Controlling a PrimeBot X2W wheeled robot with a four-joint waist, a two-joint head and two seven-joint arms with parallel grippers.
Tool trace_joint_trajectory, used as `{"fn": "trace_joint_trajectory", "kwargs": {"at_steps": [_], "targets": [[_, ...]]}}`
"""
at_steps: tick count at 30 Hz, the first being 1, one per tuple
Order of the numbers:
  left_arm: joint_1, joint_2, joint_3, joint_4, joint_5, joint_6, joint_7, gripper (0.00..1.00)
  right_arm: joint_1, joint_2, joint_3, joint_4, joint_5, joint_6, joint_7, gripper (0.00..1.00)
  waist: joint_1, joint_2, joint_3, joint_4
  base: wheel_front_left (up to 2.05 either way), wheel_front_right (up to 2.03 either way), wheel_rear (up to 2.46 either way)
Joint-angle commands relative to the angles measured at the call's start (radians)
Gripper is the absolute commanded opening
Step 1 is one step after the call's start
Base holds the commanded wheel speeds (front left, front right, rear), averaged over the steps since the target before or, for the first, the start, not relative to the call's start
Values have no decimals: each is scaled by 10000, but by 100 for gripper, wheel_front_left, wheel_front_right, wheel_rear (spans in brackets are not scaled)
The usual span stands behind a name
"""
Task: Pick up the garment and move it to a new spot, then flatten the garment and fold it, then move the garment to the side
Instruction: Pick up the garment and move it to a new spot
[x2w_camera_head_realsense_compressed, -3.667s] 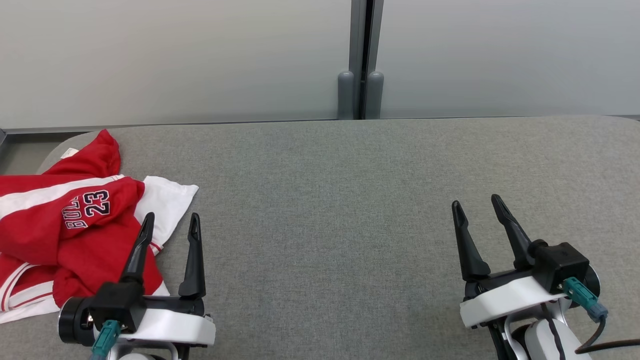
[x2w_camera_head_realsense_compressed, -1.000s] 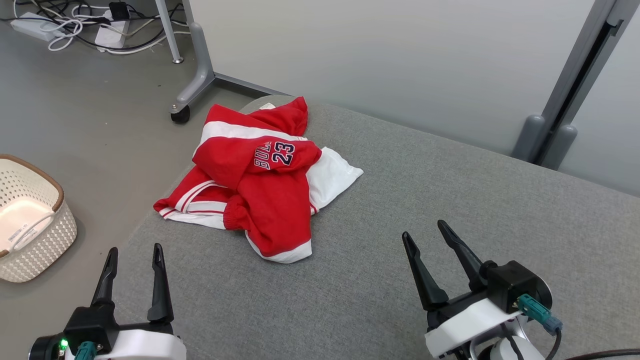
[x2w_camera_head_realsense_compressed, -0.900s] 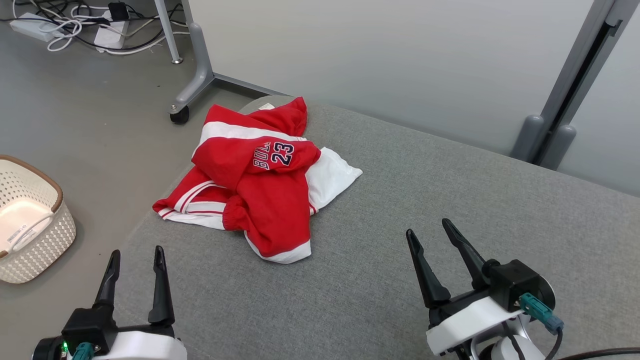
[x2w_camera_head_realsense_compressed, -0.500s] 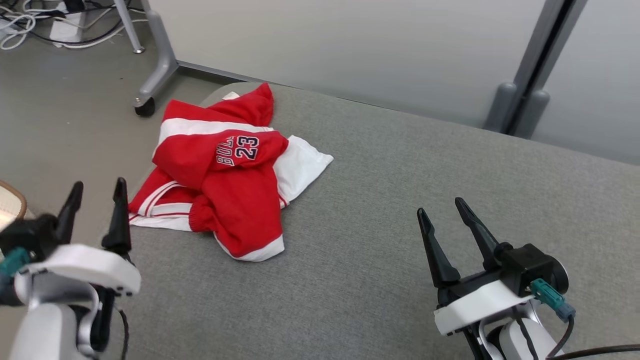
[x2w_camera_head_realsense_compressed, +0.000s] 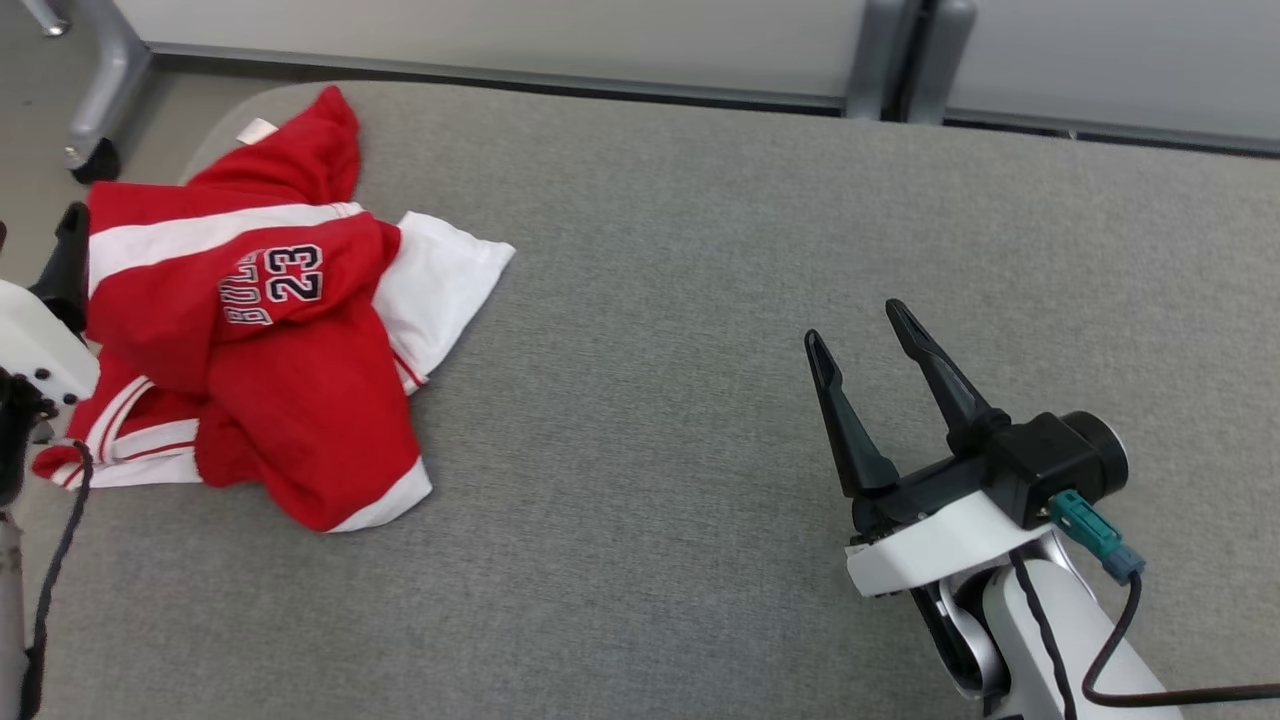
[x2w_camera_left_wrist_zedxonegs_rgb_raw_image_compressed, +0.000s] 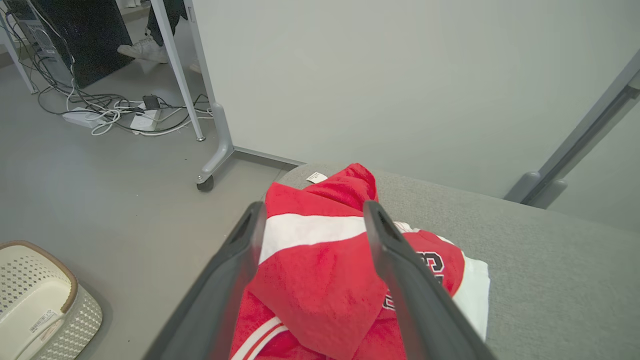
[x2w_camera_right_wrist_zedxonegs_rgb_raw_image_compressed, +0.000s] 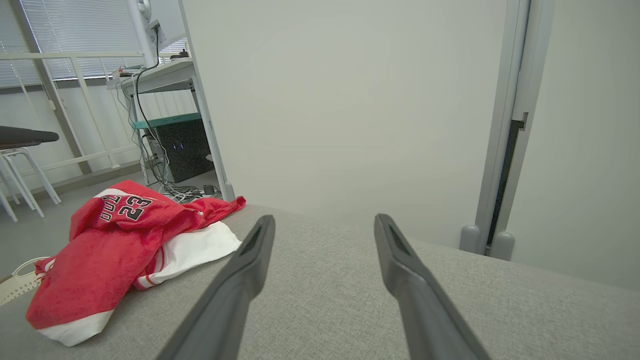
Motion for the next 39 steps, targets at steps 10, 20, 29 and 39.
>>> {"fn": "trace_joint_trajectory", "kwargs": {"at_steps": [10, 20, 29, 39], "targets": [[-1774, 1066, -1639, 2835, -1343, -75, 1142, 100, -680, -68, 71, -281, -109, 18, -49, 100, 0, 0, 1331, -1559, 0, 0, 0], [-1645, 1924, -3554, 4003, -2790, -69, 2403, 80, -769, -70, 105, -334, 35, 18, -48, 100, 0, 0, 1437, -1955, 0, 0, 0], [-1865, 2270, -4578, 3782, -3161, -70, 1478, 0, -455, -70, 51, -121, 156, 18, -48, 100, 0, 0, 802, -1836, 0, 0, 0], [-2354, 3054, -5873, 2315, -3230, -69, 521, 0, -51, -71, 157, 3, 501, 18, -49, 100, 0, 0, -279, -1982, 0, 0, 0]]}}
